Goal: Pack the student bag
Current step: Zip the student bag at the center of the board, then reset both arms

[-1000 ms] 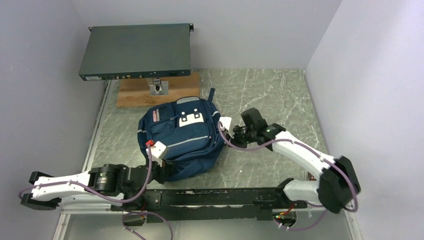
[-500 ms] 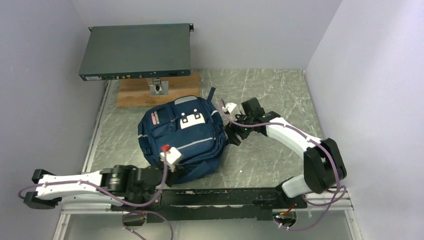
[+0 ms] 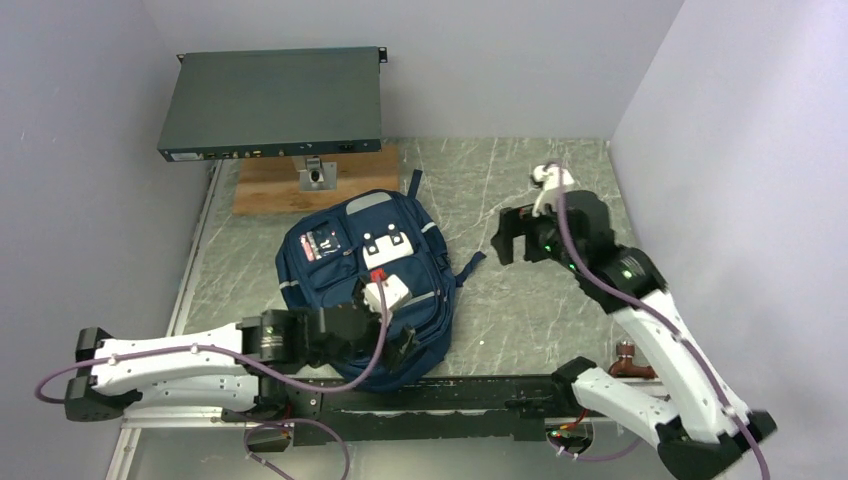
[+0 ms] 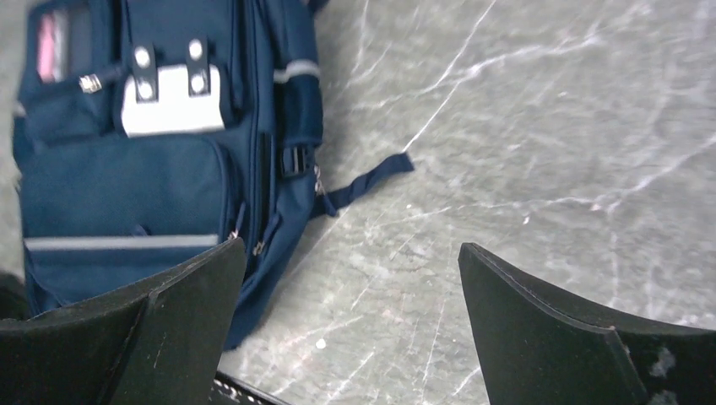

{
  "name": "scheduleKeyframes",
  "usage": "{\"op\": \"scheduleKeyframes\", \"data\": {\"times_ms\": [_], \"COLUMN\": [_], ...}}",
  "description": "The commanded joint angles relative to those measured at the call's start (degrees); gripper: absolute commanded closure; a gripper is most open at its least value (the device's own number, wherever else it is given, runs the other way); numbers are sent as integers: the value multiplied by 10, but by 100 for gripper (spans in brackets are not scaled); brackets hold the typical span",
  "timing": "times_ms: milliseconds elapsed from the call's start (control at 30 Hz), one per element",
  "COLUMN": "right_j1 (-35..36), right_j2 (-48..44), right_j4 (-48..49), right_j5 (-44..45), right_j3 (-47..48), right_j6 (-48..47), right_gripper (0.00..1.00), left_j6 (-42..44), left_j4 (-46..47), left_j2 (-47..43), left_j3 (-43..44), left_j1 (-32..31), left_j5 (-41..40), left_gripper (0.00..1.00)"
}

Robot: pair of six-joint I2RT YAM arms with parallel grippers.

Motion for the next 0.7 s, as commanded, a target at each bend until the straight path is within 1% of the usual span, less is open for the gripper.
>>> {"op": "scheduleKeyframes", "data": {"times_ms": [0, 133, 233, 267, 400, 533, 600, 667], "right_j1": [-2, -2, -2, -2, -2, -2, -2, -2], "right_j2": [-86, -155, -187, -195, -227, -246, -254, -260], "right_j4": [-47, -38, -31, -29, -17, -10, -7, 1], "right_j5": [104, 125, 137, 136, 132, 120, 116, 113], "right_j3": [57, 102, 137, 149, 181, 197, 198, 192], "right_j6": [70, 65, 60, 58, 54, 59, 62, 63], "right_gripper": [0, 0, 0, 0, 0, 0, 0, 0], "left_j6": [85, 161, 220, 240, 298, 320, 336, 334], "left_j4": [-67, -125, -126, -120, -60, -20, -14, -24], "left_j2": [-5, 10, 13, 9, -31, -84, -106, -118], "left_j3": [166, 303, 392, 407, 430, 426, 418, 420], "left_j1": [4, 11, 13, 13, 13, 13, 13, 13], "left_j5": [-7, -86, -132, -153, -187, -186, -162, -172], "left_gripper": [0, 0, 0, 0, 0, 0, 0, 0]}}
